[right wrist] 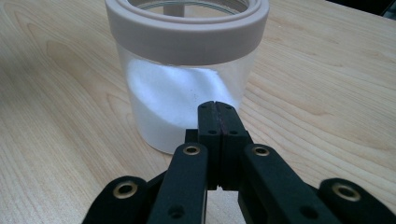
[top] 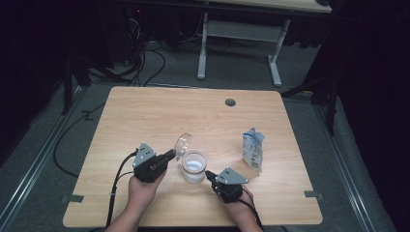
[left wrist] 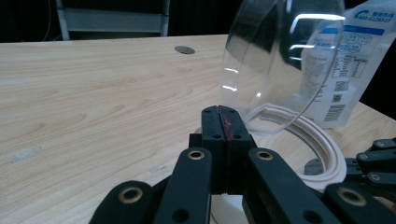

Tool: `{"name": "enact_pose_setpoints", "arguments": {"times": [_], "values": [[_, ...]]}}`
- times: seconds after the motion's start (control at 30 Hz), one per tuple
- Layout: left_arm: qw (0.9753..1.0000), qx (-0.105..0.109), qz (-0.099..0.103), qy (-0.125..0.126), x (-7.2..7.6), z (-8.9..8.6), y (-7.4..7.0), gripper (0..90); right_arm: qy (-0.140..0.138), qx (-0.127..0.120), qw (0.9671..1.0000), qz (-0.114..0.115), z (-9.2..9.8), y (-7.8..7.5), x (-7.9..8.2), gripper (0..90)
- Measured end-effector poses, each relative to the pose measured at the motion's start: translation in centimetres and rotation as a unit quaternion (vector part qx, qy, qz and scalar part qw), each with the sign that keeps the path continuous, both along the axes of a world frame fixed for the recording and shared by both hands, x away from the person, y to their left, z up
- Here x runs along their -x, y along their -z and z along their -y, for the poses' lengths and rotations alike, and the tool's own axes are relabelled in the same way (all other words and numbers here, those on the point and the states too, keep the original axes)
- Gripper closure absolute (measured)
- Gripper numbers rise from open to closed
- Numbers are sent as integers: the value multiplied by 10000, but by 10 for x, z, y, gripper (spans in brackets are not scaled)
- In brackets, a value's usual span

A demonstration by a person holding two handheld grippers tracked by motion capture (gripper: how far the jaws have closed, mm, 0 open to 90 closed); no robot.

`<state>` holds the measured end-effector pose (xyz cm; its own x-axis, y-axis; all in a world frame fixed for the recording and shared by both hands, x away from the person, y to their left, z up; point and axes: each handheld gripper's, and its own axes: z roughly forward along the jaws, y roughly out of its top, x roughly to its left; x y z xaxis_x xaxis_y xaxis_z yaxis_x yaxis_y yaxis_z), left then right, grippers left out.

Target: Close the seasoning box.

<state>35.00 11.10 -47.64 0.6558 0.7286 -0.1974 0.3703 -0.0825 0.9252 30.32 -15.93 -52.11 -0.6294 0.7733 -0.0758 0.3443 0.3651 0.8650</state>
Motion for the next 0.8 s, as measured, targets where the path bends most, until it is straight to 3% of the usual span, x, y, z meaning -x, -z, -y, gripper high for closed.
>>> {"name": "enact_pose_setpoints", "arguments": {"times": [0.27, 0.47, 0.5, 0.57, 0.6, 0.63, 0.67, 0.7, 0.8], "values": [[10000, -24, 22, -47, 2, -4, 2, 898, -33, -7, 10000, 31, 0, 0, 0, 899], [9995, -265, 1, -196, 7, -23, 13, 881, 21, -32, 10000, 35, 3, -2, 0, 899], [9986, -432, -18, -291, 11, -35, 20, 877, 41, -44, 10000, 31, 3, -3, -1, 899], [9978, -559, -38, -357, 14, -44, 24, 871, 49, -30, 10000, 32, 4, -3, -2, 899], [9978, -439, -63, -494, 17, -48, 29, 863, 59, -37, 10000, 39, 4, -4, -3, 899], [9974, -453, -87, -552, 19, -53, 32, 855, 91, -64, 9999, 39, 6, -6, -6, 899], [9965, -556, -109, -611, 21, -59, 37, 855, 91, -64, 9999, 39, 6, -6, -6, 899], [9933, -959, -166, -631, 23, -74, 44, 821, 118, 24, 9999, 115, 5, -9, -10, 899], [9913, -1059, -242, -745, 25, -84, 49, 782, 172, -1, 9997, 165, 5, -12, -15, 899]]}}
